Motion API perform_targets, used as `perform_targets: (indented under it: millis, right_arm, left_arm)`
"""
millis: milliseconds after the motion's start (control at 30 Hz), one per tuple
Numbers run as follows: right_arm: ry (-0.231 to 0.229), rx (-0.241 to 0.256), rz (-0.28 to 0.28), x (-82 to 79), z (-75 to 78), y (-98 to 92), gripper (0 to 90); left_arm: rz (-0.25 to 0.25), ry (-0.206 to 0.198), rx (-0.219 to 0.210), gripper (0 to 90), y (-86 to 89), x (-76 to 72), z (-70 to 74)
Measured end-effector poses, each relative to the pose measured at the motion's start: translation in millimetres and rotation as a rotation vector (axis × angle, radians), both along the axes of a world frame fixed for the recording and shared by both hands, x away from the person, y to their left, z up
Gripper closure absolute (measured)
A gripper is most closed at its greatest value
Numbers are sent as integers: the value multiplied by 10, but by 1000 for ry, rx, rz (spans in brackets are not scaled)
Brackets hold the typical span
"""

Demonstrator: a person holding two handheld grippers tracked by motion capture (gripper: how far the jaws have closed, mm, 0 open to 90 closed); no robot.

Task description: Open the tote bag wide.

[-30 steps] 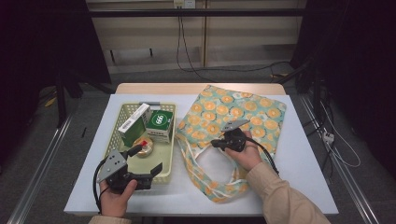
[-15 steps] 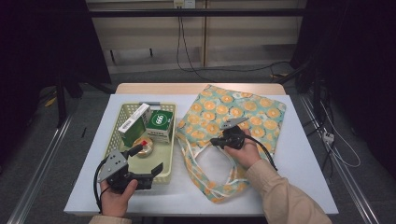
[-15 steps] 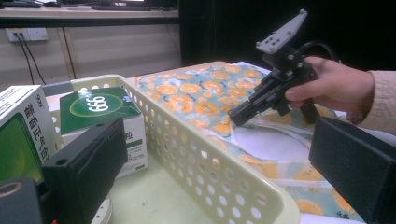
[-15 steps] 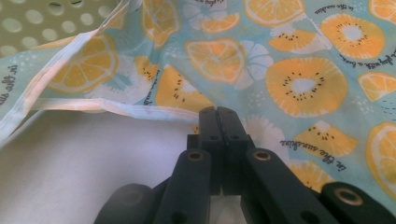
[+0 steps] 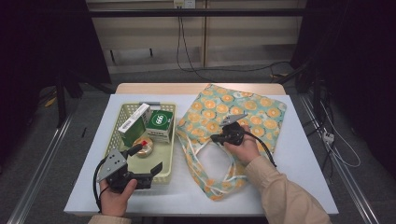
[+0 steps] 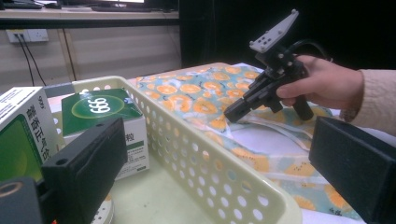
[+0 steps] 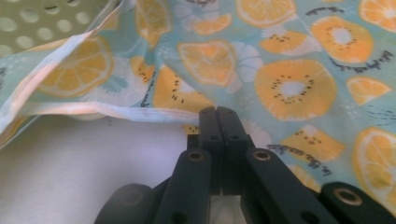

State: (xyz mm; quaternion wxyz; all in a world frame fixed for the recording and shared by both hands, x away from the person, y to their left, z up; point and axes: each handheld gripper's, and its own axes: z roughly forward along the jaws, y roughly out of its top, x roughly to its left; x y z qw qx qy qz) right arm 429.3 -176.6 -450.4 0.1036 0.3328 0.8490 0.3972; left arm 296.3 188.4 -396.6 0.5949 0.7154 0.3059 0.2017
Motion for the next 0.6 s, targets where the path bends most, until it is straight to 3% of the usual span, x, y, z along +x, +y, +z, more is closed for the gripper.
perform_targets:
  millis: [200, 333, 600]
  right_arm:
    - [29, 36, 25, -80, 1, 56, 858]
    - [48, 51, 51, -191, 35, 47, 686]
    - [37, 65, 87, -481, 243, -76, 386]
  left_arm:
    - [-4, -2, 2, 43, -5, -5, 3]
    - [-4, 3, 3, 43, -11, -6, -6]
    - [0, -1, 4, 43, -1, -9, 5]
